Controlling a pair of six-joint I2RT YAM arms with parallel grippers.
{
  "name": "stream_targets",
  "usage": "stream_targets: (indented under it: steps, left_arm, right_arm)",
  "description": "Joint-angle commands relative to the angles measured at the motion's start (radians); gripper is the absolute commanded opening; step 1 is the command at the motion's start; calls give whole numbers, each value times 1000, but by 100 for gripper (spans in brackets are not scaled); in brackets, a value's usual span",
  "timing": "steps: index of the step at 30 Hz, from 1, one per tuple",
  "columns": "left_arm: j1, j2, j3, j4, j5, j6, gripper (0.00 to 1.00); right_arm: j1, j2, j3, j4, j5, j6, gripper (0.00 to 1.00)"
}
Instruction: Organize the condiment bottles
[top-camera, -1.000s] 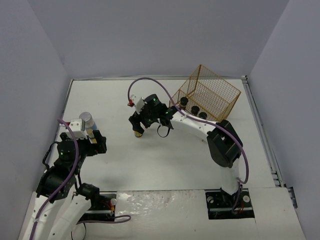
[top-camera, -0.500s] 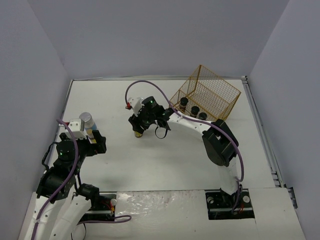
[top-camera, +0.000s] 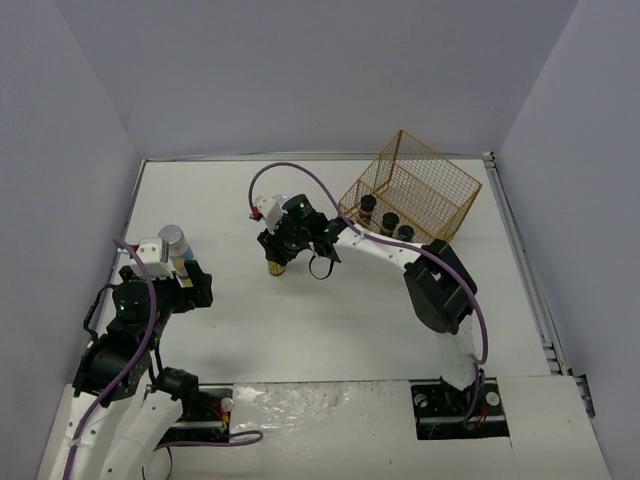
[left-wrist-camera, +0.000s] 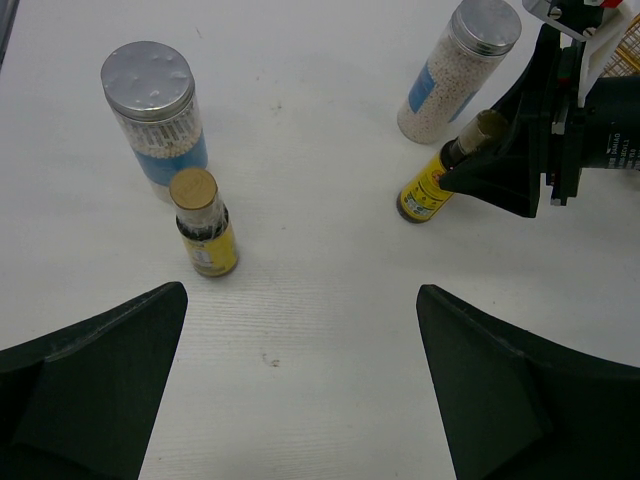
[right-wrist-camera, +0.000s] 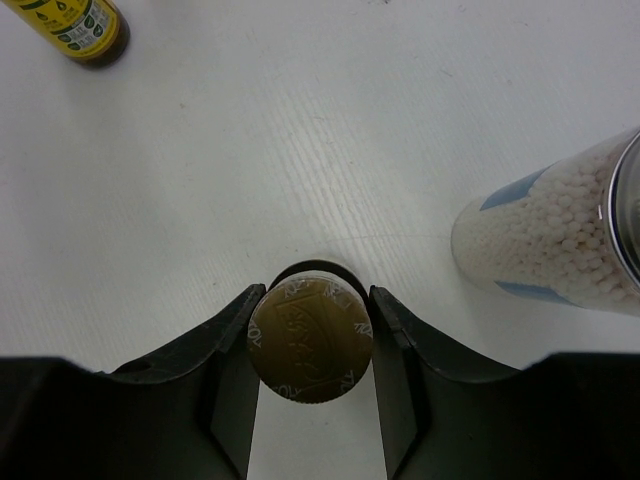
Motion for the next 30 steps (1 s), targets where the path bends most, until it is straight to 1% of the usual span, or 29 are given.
stream_targets:
  steps: [1,6,9,14,16,18,20,23,26,30]
  left_arm:
    - [8,11,17,79,10,12,97]
    - [8,11,19,80,12,12,97]
    - [13,11,17,80,15,12,97]
    - [18,10,17,80,20,11,97]
    - [19,8,17,81,21,9,97]
    - [19,9,19,82,25,9,97]
    - [21,12,17,83,28,11,97]
    - [24,15,19,83,32,11,97]
    - [27,14,17,83,33,9,97]
    - [28,14,17,82,34,9,97]
  right_arm:
    - [9,-130,-30,63,19,17,0]
    - [9,-227,-69,61,50,49,0]
    - [8,-299,-79,42,107,83,0]
    - [-6,-407,-67,-3,315,155,0]
    - [-34,-455,-47,-37,432,192,0]
    - [-61,-494,-37,-61,491,214,0]
    - [-117,-516,-28,-72,552,272,0]
    - [-196,-548,-22,-81,615,322,0]
    - [-254,-542,-14,-82,666,343,0]
    - [-331,-503,9,-82,677,372,0]
